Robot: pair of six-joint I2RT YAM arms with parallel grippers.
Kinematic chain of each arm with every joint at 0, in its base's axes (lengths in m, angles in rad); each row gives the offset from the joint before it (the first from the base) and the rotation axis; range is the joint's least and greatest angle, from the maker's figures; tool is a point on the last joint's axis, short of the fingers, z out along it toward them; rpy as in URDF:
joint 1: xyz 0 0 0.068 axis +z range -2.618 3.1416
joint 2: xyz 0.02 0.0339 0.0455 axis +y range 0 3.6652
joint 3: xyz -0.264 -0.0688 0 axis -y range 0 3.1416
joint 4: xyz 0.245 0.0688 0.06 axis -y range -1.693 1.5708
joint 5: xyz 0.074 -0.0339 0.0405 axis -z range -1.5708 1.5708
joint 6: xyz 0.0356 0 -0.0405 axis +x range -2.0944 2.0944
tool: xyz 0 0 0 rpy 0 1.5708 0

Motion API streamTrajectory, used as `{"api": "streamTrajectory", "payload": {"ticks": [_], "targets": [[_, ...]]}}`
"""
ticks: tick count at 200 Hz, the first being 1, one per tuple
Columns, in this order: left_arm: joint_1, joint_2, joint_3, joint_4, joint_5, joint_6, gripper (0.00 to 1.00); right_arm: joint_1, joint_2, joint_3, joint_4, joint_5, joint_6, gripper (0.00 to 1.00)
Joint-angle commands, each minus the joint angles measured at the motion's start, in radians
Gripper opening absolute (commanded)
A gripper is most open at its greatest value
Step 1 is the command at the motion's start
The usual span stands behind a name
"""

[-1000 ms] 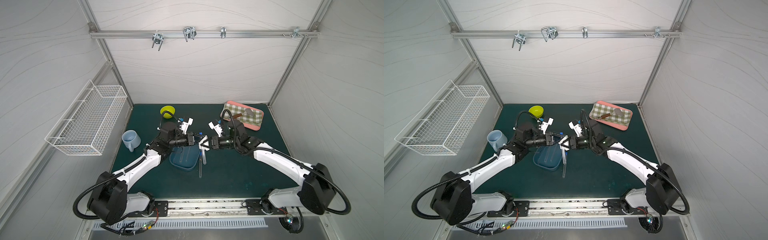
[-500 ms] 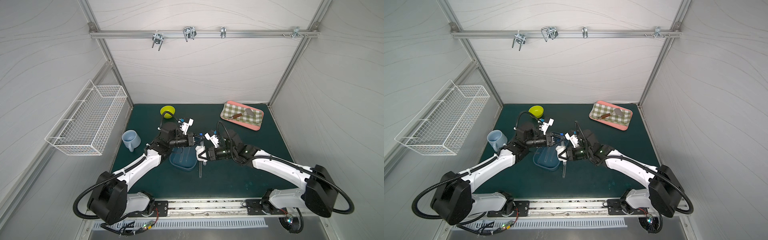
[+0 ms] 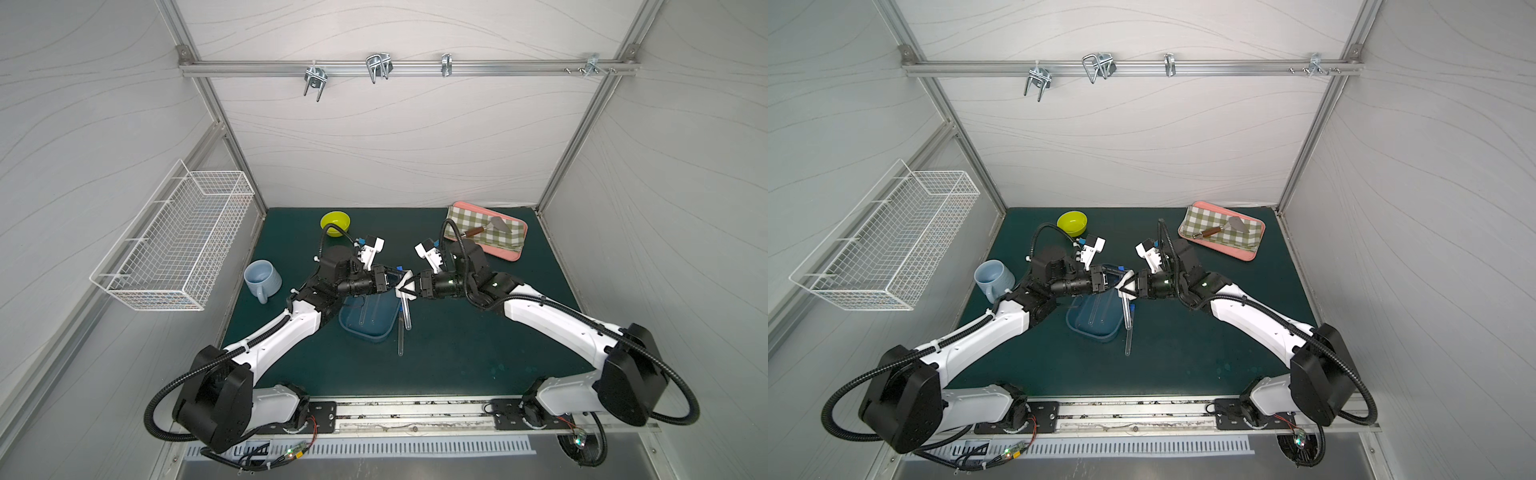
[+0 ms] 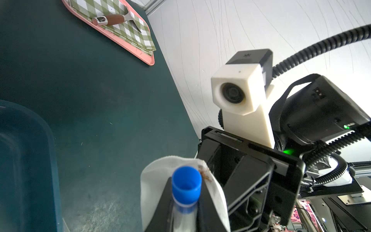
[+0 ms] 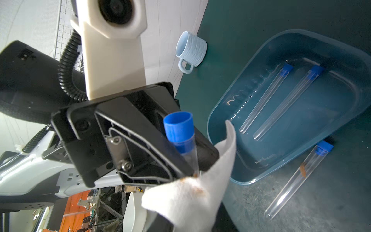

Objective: Wipe the exteriors of test tubes
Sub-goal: Wipe the dirt from the test tube.

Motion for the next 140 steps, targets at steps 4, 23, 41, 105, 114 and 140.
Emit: {"api": "streamTrajectory", "payload": {"ticks": [4, 23, 41, 105, 114, 140], "targets": [[-0.004, -0.026, 0.008, 0.01, 0.01, 0.008, 0.06, 0.036, -0.037, -0.057, 0.017, 0.017, 0.012, 0.23], [0.0, -0.027, 0.011, 0.01, 0.007, 0.005, 0.06, 0.075, -0.075, -0.12, 0.025, 0.045, 0.043, 0.24], [0.005, -0.028, 0.013, 0.008, 0.004, 0.006, 0.06, 0.108, -0.108, -0.171, 0.038, 0.071, 0.076, 0.24], [0.008, -0.033, 0.01, -0.002, 0.009, 0.01, 0.06, 0.062, -0.067, -0.077, -0.002, 0.056, 0.022, 0.24], [0.008, -0.032, 0.011, -0.005, 0.01, 0.013, 0.06, 0.038, -0.048, -0.048, 0.001, 0.036, 0.01, 0.24], [0.008, -0.034, 0.007, -0.003, 0.007, 0.01, 0.06, -0.005, 0.01, 0.038, -0.009, -0.006, -0.022, 0.24]]}}
